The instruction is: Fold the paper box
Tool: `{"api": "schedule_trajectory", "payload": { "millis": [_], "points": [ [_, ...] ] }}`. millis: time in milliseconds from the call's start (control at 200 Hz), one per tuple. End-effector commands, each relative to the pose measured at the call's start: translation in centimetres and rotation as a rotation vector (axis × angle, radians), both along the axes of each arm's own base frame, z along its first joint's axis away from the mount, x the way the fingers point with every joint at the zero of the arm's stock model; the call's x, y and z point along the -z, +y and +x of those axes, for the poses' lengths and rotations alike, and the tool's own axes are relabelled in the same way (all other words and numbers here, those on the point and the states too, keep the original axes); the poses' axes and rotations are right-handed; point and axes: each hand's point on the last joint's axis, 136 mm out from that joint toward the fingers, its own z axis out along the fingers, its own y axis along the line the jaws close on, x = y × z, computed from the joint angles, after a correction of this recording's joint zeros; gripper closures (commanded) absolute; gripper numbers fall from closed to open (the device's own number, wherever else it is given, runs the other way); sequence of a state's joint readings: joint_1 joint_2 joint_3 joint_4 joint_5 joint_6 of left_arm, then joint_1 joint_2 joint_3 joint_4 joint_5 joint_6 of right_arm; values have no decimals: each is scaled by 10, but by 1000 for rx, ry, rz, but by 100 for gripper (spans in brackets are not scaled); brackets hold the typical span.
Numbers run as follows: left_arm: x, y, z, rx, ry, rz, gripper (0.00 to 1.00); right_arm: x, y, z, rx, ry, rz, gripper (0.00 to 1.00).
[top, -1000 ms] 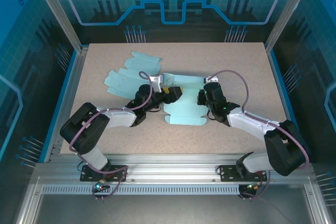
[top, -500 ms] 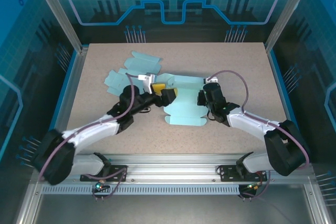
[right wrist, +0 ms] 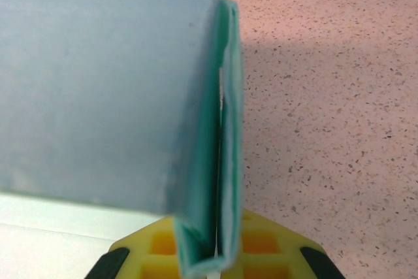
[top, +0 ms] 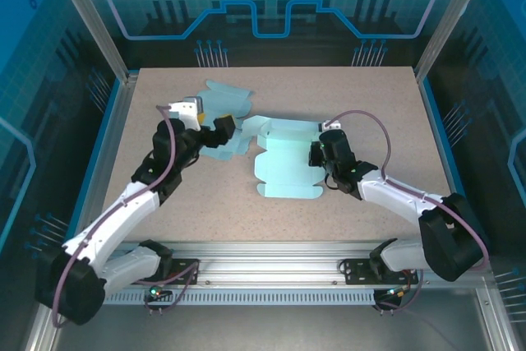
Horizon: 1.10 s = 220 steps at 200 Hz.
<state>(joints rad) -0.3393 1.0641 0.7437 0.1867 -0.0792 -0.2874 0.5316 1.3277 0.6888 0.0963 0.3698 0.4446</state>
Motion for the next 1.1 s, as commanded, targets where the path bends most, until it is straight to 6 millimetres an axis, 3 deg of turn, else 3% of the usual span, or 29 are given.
{"api": "schedule_trajectory", "payload": {
  "millis": [0,220,425,710,1096],
  "points": [
    [12,18,21,-76,37,25,12,-18,13,-1,-41,-33,34,100],
    [48,13,61,-54,100,35,28,-18,20,-4,-71,-27,34,100],
    [66,-6,77,14,98,-21,32,-13,25,-4,-83,-9,39,100],
    [87,-37,76,170,119,-138,41,-3,28,2,-75,16,27,100],
    [113,-72,57,274,159,-271,50,11,28,10,-28,76,4,100]
  ]
}}
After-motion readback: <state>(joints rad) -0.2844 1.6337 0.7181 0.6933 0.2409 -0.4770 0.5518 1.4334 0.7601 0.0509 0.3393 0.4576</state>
